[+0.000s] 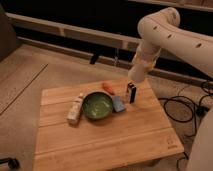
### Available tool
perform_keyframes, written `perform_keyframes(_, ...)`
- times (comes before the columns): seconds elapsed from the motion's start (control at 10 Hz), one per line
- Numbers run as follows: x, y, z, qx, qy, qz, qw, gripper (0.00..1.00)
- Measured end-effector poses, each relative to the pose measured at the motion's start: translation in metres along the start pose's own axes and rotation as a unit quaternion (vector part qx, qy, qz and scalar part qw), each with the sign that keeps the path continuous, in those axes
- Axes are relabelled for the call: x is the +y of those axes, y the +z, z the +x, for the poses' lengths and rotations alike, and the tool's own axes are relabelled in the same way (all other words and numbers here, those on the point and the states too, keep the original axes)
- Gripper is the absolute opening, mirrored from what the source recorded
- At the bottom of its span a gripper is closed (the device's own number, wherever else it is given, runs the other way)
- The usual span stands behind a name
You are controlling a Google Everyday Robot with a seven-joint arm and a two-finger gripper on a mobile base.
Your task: Place the ceramic cup over the eraser
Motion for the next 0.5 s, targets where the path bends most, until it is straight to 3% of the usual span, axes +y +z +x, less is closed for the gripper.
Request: perform_keyframes(0.5,0.007,0.022,-0.002,0.025,-0.02,0.006,0.9995,0.0)
